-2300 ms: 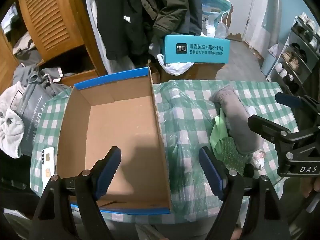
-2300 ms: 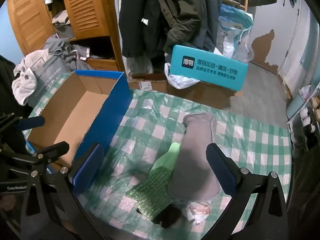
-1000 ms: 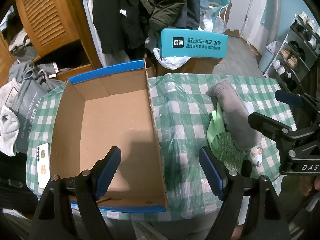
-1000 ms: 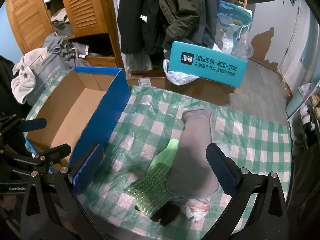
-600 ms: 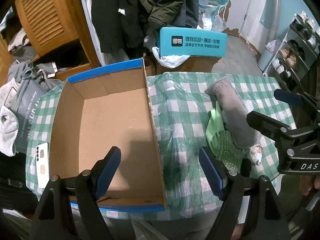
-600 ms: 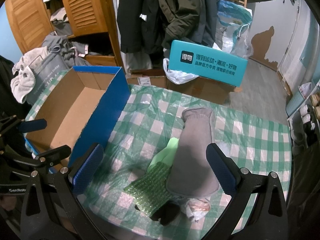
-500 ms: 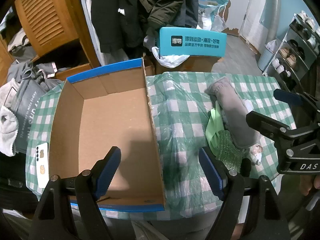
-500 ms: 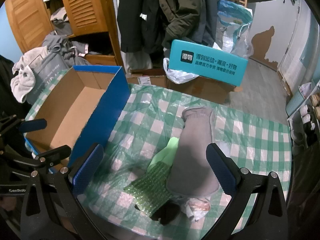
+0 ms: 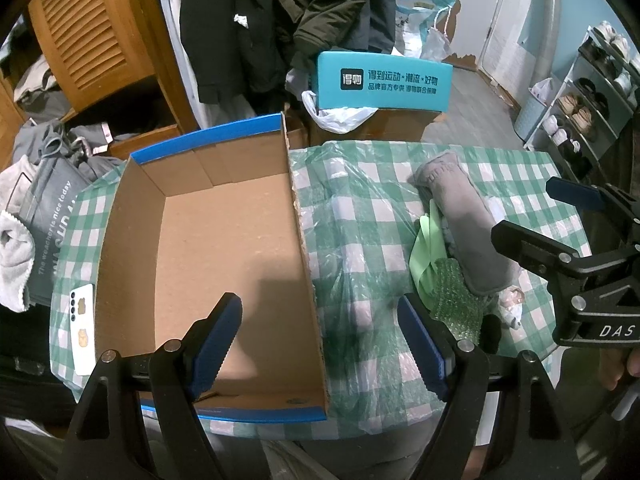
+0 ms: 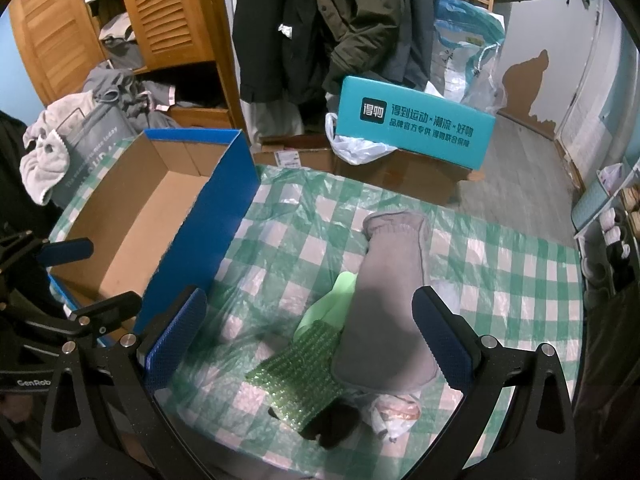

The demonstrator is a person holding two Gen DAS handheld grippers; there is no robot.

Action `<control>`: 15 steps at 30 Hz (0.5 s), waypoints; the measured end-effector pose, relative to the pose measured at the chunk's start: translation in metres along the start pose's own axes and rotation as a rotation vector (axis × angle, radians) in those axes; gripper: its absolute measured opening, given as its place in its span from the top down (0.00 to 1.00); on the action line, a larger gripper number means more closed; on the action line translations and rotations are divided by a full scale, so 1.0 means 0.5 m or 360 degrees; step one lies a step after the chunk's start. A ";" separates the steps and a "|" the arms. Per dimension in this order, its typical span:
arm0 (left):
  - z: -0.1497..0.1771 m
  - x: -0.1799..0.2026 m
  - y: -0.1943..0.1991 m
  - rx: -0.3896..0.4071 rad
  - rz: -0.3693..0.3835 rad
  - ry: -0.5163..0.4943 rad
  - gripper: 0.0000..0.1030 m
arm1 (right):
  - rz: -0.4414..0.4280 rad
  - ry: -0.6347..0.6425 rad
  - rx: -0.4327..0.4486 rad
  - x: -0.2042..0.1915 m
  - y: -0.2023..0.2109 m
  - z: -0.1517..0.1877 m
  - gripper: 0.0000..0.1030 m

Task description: Organize soft objects

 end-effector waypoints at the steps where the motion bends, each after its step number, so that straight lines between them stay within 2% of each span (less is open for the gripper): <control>1: 0.000 0.001 0.000 0.0000 0.0000 0.0000 0.21 | 0.0000 -0.0001 0.0001 0.000 0.000 -0.001 0.02; 12: 0.006 0.006 0.000 -0.0007 0.0000 0.0002 0.21 | 0.0003 -0.0001 -0.0005 0.000 0.000 -0.010 0.02; 15: 0.010 0.008 -0.001 -0.0007 0.0000 0.0004 0.21 | 0.0009 -0.0006 -0.0007 0.011 -0.008 0.016 0.02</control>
Point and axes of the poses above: each gripper's, at about its wrist camera, not at the fingertips, and y roughly against the way its jaws point, x to its right, z to its underside, the point moved 2 cm from there along -y, roughly the way its jaws point, and after that the axes turned 13 degrees about -y, right-handed, at the moved point
